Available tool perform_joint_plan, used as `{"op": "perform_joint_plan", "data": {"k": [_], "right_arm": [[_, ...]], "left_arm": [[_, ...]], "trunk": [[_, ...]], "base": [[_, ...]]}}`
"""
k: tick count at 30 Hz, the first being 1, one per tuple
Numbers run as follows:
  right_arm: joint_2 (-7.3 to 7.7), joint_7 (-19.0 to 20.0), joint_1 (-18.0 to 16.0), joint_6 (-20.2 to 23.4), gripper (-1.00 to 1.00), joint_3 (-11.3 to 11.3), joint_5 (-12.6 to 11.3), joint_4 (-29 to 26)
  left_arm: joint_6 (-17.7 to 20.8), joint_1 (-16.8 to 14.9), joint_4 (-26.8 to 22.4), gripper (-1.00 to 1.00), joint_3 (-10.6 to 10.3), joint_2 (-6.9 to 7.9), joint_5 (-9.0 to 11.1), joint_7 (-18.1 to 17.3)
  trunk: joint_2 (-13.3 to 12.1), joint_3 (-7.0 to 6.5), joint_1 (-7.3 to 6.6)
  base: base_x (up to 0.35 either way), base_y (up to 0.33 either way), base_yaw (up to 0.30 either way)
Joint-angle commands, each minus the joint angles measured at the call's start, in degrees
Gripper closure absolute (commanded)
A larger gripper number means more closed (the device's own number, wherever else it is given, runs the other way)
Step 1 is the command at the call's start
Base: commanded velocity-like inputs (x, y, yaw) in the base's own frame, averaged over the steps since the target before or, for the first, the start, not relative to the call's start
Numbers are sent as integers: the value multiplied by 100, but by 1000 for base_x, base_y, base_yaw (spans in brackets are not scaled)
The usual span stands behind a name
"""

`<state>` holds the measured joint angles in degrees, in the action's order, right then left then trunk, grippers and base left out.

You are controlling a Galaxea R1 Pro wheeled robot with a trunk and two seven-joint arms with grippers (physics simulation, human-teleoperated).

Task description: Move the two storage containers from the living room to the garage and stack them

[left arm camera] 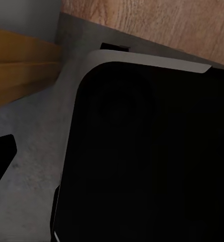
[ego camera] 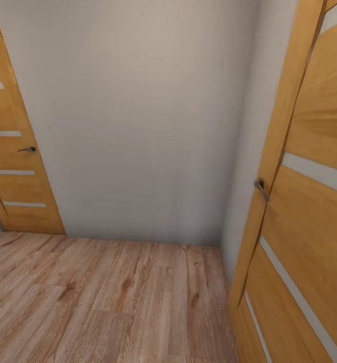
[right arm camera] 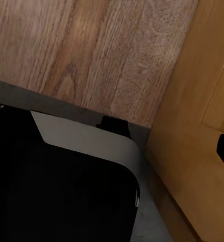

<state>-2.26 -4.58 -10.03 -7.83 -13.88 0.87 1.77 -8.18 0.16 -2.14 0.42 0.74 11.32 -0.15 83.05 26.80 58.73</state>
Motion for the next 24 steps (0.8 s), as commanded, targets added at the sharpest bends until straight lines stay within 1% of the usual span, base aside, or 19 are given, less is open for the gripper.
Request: {"op": "perform_joint_plan", "data": {"k": [1,5,8,24], "right_arm": [[-3,-25,-8,-30,-100,-27,10,18],[-2,-25,-8,-36,-100,-27,10,17],[-2,-25,-8,-40,-100,-27,10,17],[-7,-25,-8,-33,-100,-27,10,17]], "left_arm": [[-8,2,-6,-100,1,-1,29,-2],[-8,1,-6,-100,2,-1,29,-1],[-8,-1,-6,-100,1,-2,29,2],[-9,1,-6,-100,0,-3,29,-1]], "trunk": [[3,5,0],[3,5,0],[3,5,0],[3,5,0]], "base": [[0,0,235],[0,0,241],[0,0,130],[1,0,8]]}}
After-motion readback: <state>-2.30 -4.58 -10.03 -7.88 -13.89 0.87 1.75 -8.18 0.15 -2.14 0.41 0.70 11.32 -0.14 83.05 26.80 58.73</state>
